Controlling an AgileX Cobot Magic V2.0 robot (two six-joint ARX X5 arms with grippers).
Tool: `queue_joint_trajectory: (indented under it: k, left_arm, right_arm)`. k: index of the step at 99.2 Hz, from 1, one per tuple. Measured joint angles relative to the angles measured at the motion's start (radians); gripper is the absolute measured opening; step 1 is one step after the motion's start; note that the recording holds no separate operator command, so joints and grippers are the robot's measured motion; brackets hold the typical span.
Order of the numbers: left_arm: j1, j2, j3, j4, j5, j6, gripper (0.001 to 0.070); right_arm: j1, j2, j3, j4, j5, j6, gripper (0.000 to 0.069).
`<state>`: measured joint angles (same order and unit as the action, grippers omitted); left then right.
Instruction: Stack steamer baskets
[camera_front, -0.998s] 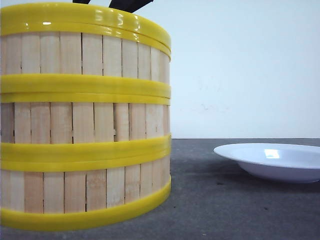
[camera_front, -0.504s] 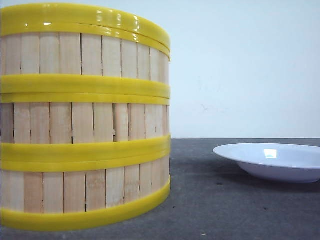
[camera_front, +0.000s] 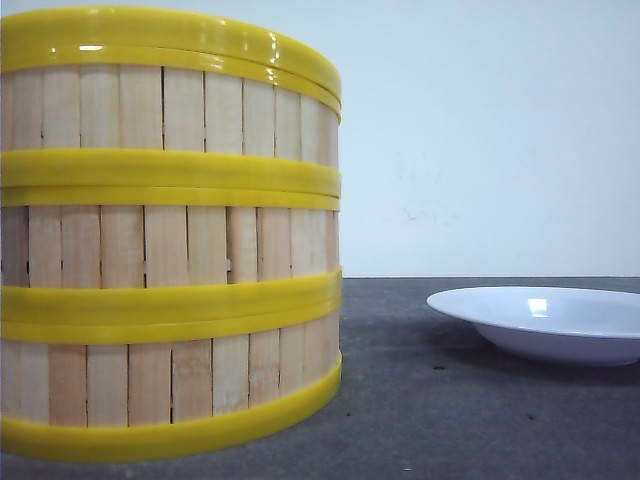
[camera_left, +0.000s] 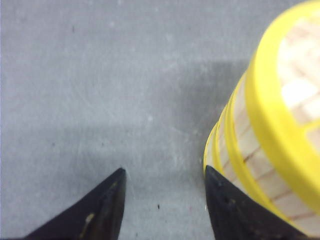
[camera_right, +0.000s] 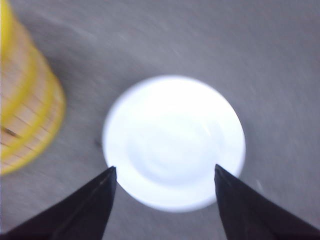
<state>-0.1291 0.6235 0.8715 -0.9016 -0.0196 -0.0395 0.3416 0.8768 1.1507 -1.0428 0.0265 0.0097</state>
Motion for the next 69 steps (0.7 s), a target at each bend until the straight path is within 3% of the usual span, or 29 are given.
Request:
queue_joint_trajectory:
  k: [30, 62, 69]
  left_arm:
    - [0.000, -0.007, -0.016, -0.006, 0.000, -0.002, 0.0296]
    - [0.000, -0.008, -0.016, -0.006, 0.000, -0.003, 0.0295]
    - [0.000, -0.008, -0.016, -0.006, 0.000, -0.002, 0.0229]
  right_arm:
    - [-0.219, -0.204, -0.267, -0.001, -0.132, 0.023, 0.0384]
    - [-0.233, -0.217, -0.290, -0.004, -0.131, 0.025, 0.0384]
    - [-0.233, -0.217, -0.290, -0.005, -0.131, 0.033, 0.0334]
